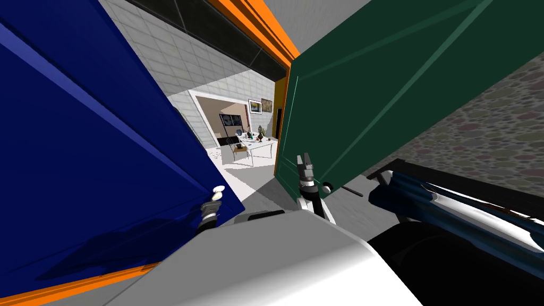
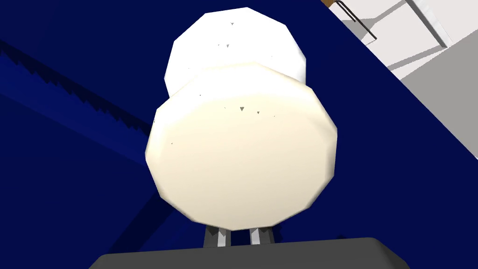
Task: Pull the door open
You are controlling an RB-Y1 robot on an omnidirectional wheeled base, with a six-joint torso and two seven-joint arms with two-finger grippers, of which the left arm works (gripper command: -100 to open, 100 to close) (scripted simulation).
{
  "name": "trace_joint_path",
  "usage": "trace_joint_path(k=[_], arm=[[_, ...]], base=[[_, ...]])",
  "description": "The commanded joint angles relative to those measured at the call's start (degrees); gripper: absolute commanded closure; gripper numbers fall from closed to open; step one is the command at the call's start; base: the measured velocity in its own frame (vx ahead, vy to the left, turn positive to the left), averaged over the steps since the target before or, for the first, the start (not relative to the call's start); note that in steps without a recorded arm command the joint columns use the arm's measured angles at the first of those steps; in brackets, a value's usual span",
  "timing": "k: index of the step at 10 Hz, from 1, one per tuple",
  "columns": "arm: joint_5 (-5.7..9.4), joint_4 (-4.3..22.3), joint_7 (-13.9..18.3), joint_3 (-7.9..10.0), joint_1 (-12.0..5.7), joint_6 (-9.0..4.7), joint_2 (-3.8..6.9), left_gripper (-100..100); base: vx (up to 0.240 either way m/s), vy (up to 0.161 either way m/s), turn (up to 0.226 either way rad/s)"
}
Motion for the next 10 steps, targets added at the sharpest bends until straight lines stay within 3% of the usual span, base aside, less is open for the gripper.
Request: trace_joint_path(k=[1,2,4,5,6,10], arm=[[0.11,0.63,1.88,-0.56,-1.63,-1.44,0.16,100],[0.11,0.63,1.88,-0.56,-1.63,-1.44,0.16,100],[1.63,0.51,5.86,-0.8,-1.76,-1.08,0.06,100],[1.63,0.51,6.44,-0.8,-1.76,-1.08,0.06,100],[2.67,2.03,8.28,-1.02,-1.55,-0.6,-0.39,-100],[4.57,0.48,12.51,-1.85,-1.51,-0.12,-1.68,-100]], base=[[-0.046,0.013,-0.06],[-0.019,-0.003,-0.012],[-0.045,0.01,-0.083],[-0.056,0.009,-0.072],[-0.083,0.013,-0.023],[-0.112,0.019,0.004]])
